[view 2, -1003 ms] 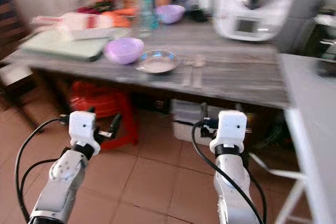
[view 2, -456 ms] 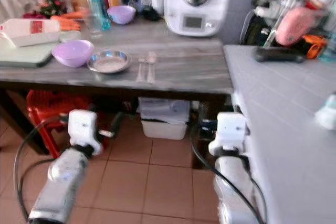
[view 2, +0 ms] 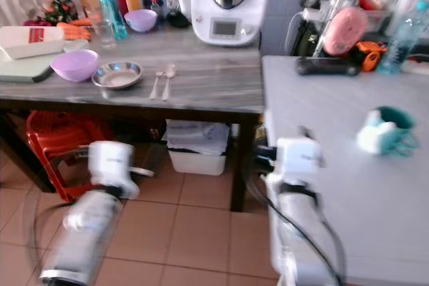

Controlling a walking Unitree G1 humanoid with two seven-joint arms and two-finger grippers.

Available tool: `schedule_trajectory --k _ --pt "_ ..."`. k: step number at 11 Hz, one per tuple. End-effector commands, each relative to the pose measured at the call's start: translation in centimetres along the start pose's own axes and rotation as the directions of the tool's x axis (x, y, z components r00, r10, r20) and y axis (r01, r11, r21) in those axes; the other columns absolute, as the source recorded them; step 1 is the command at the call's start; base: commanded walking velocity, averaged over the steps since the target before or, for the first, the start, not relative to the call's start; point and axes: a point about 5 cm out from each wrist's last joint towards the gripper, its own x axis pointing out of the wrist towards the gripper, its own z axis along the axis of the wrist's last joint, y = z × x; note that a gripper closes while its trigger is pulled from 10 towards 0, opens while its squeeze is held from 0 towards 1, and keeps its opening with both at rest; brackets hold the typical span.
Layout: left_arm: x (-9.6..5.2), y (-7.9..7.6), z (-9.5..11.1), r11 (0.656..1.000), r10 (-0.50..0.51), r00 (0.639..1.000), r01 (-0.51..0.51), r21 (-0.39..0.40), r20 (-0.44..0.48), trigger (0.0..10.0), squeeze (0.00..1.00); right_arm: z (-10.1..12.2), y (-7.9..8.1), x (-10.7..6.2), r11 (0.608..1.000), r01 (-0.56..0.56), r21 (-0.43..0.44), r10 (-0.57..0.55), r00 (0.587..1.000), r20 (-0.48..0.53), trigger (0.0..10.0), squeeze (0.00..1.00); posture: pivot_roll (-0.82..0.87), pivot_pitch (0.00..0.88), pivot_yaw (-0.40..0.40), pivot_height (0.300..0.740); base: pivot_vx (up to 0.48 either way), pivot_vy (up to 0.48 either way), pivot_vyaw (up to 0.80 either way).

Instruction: Setting the table

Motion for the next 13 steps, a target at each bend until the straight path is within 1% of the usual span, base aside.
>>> schedule_trajectory --k 1,7,11,12,13 --pt "-0.13 1.05 0.32 1.0 0.021 1.0 -0.021 0.022 0.002 10.0 0.0 0.36 0.72 0.34 1.0 -0.01 0.023 0.01 1.0 0.012 10.0 0.0 0.02 0.024 0.029 0.74 0.0 -0.398 0.0" --pt "-0.02 0.87 0.5 1.0 0.004 1.0 -0.004 0.025 -0.001 10.0 0.0 0.52 1.07 0.83 0.999 -0.004 0.043 0.004 1.0 0.021 10.0 0.0 0.02 0.031 0.04 0.74 0.0 -0.48 0.0" --pt "0.14 0.65 0.49 1.0 -0.001 1.0 0.001 0.027 -0.003 10.0 0.0 0.56 0.98 0.95 0.999 0.002 0.048 -0.003 1.0 0.024 10.0 0.0 0.01 0.031 0.04 0.74 0.0 -0.48 0.0" --pt "0.19 0.56 0.48 1.0 -0.001 1.0 0.002 0.026 -0.003 10.0 0.0 0.58 1.01 0.99 0.999 0.001 0.048 -0.003 1.0 0.024 10.0 0.0 0.01 0.03 0.039 0.74 0.0 -0.315 0.0" --pt "0.19 0.5 0.37 1.0 0.0 1.0 0.0 0.009 -0.004 10.0 0.0 0.55 1.03 1.0 0.999 0.002 0.049 -0.003 1.0 0.022 10.0 0.0 0.01 0.03 0.039 0.74 0.0 0.0 0.0"
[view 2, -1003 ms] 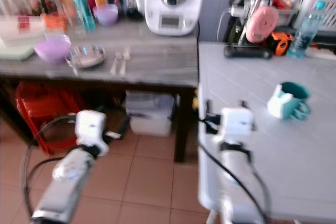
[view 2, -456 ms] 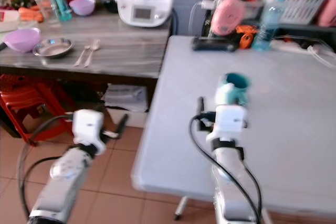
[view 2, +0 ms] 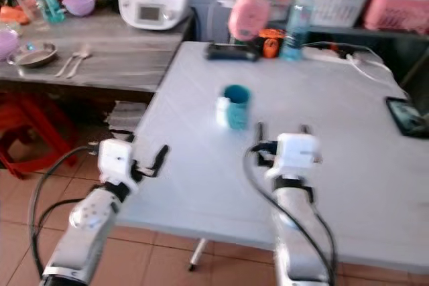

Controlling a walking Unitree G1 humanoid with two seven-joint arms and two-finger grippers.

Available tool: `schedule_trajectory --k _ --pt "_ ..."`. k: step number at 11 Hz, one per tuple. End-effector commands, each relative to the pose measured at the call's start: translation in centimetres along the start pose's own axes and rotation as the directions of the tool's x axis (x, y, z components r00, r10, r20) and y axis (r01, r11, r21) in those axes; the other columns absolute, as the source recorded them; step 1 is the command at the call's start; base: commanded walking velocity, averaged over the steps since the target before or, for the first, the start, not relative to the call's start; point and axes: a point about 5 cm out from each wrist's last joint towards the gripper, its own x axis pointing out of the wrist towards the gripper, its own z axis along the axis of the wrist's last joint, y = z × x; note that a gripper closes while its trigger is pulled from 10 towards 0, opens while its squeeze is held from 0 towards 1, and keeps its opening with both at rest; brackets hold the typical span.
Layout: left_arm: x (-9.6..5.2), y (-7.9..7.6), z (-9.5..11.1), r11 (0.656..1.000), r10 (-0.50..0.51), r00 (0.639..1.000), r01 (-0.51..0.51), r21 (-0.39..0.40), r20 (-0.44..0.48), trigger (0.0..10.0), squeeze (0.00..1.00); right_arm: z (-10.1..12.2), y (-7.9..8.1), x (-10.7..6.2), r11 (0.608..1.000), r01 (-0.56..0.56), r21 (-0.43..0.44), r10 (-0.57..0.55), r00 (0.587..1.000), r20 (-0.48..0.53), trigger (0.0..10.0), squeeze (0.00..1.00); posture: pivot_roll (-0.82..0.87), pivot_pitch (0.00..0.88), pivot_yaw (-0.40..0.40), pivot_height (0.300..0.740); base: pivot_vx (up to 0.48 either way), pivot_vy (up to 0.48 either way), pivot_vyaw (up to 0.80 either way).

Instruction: Setting the table

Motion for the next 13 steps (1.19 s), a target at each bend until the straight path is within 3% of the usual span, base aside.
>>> schedule_trajectory --k 1,5,9,11,13 --pt "0.0 -0.2 0.0 1.0 -0.01 1.0 0.01 -0.002 -0.003 10.0 0.0 0.1 -0.5 0.2 1.0 0.015 -0.002 -0.015 1.0 0.003 10.0 0.0 0.01 0.03 0.039 0.74 0.0 0.0 0.0" --pt "-0.6 -0.7 -0.2 0.994 -0.106 0.994 0.106 -0.009 0.012 10.0 0.0 0.6 0.4 2.1 0.993 -0.118 -0.005 0.118 0.993 -0.004 10.0 0.0 0.01 0.046 0.04 0.74 0.0 0.0 0.2" --pt "-1.0 -1.2 -0.1 0.985 -0.17 0.985 0.171 -0.033 0.025 10.0 0.0 0.4 0.8 3.3 0.991 -0.137 0.004 0.137 0.99 -0.018 10.0 0.0 0.02 0.054 0.031 0.74 0.0 0.0 0.3" --pt "-1.6 -2.1 0.3 0.95 -0.297 0.953 0.301 -0.082 0.054 10.0 0.0 -0.2 0.7 4.4 0.99 -0.143 0.013 0.144 0.987 -0.068 10.0 0.0 0.02 0.063 0.026 0.74 0.0 0.0 0.0" --pt "-2.0 -2.5 0.5 0.923 -0.372 0.926 0.376 -0.078 0.059 10.0 0.0 -0.6 0.8 5.5 0.988 -0.155 0.023 0.156 0.984 -0.089 10.0 0.0 0.02 0.076 0.019 0.74 0.0 0.0 0.0"
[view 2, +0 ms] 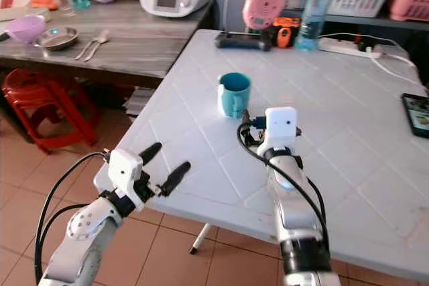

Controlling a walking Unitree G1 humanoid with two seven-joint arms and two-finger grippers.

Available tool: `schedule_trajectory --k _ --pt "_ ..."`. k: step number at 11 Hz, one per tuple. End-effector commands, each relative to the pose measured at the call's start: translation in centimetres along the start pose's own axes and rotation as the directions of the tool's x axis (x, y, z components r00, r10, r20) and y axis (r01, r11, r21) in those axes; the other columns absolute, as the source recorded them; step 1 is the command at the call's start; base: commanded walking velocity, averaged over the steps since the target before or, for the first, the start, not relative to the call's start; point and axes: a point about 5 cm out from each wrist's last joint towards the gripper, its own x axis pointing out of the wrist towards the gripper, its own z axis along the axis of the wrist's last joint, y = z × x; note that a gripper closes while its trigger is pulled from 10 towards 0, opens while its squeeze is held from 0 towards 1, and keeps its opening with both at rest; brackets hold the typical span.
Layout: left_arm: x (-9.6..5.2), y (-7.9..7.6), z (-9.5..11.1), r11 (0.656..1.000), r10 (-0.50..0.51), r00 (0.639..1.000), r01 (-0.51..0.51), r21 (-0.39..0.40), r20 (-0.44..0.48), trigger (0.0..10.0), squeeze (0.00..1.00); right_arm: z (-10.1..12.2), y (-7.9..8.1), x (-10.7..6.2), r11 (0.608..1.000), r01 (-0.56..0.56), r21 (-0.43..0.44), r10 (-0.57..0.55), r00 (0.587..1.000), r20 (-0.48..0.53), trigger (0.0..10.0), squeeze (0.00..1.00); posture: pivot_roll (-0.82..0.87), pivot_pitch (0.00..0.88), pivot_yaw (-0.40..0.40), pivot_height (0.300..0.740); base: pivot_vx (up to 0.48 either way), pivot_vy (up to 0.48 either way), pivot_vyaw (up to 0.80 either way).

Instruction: Setting the table

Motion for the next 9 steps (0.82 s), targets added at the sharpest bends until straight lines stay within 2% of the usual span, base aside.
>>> schedule_trajectory --k 1,4,8,9 --pt "-0.3 0.0 0.3 1.0 -0.025 1.0 0.025 0.007 -0.001 10.0 0.0 0.2 0.3 0.6 1.0 -0.019 0.005 0.019 1.0 0.001 10.0 0.0 0.02 0.083 0.016 0.74 0.0 0.0 0.0" --pt "-0.7 -0.2 0.2 0.999 -0.037 0.999 0.037 0.01 -0.012 10.0 0.0 -0.1 1.1 2.6 0.997 -0.077 0.015 0.077 0.996 -0.036 10.0 0.0 0.03 0.099 0.005 0.74 0.0 0.0 0.0" --pt "-0.8 -0.7 0.0 0.999 -0.039 0.999 0.039 -0.004 -0.016 10.0 0.0 -0.6 2.2 3.6 0.992 -0.127 0.005 0.127 0.99 -0.065 10.0 0.0 0.03 0.107 0.0 0.74 0.0 0.0 0.0" --pt "-0.8 -0.7 0.0 0.999 -0.039 0.999 0.039 -0.005 -0.015 10.0 0.0 -0.5 2.1 3.8 0.989 -0.146 -0.04 0.143 0.988 -0.06 3.3 0.0 0.03 0.107 0.0 0.74 0.0 0.0 0.0"
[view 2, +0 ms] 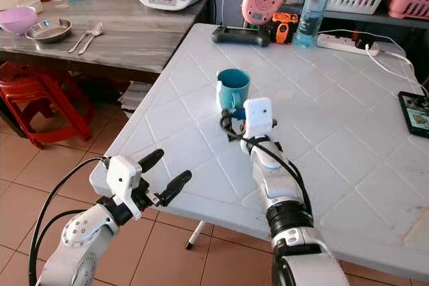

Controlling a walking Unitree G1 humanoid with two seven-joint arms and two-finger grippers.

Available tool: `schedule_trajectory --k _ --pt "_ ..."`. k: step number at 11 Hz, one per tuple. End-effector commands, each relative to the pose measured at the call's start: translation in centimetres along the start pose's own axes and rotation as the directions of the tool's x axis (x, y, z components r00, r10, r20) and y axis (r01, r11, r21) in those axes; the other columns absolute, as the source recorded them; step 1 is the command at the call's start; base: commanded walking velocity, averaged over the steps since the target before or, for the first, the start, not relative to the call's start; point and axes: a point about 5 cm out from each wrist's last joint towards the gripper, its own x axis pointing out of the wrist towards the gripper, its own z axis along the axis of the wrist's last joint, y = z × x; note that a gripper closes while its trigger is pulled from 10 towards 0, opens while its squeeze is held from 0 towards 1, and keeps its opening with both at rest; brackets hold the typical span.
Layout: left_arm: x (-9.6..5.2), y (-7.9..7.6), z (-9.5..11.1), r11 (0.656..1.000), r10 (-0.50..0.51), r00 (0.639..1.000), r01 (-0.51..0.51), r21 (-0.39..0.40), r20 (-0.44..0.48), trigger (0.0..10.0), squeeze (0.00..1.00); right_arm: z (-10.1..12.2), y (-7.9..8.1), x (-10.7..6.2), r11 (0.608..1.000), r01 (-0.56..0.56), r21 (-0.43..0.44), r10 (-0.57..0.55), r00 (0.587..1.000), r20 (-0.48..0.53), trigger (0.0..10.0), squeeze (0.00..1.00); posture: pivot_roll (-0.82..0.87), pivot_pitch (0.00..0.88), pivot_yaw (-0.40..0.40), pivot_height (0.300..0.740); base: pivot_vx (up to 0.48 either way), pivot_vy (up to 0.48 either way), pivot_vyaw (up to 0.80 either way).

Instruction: Setting the table

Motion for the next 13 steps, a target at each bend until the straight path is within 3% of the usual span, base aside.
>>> schedule_trajectory --k 1,4,13 --pt "0.0 -0.1 0.4 1.0 -0.004 1.0 0.004 0.005 0.007 10.0 0.0 0.9 -0.1 0.4 1.0 -0.005 -0.026 0.005 1.0 0.031 0.0 0.0 0.03 0.11 0.003 0.74 0.0 0.0 0.0" --pt "0.3 -0.3 0.3 1.0 -0.006 1.0 0.006 -0.003 0.009 10.0 0.0 1.2 -0.7 0.8 0.998 -0.012 -0.059 0.015 0.999 0.047 0.0 0.0 0.03 0.11 0.003 0.74 0.0 0.0 0.0" --pt "0.4 -0.6 0.5 1.0 -0.01 0.999 0.011 -0.027 0.034 10.0 0.0 1.4 -0.3 1.6 0.997 -0.034 -0.07 0.037 0.998 0.045 0.0 0.0 0.04 0.106 -0.004 0.74 0.0 0.0 0.0"
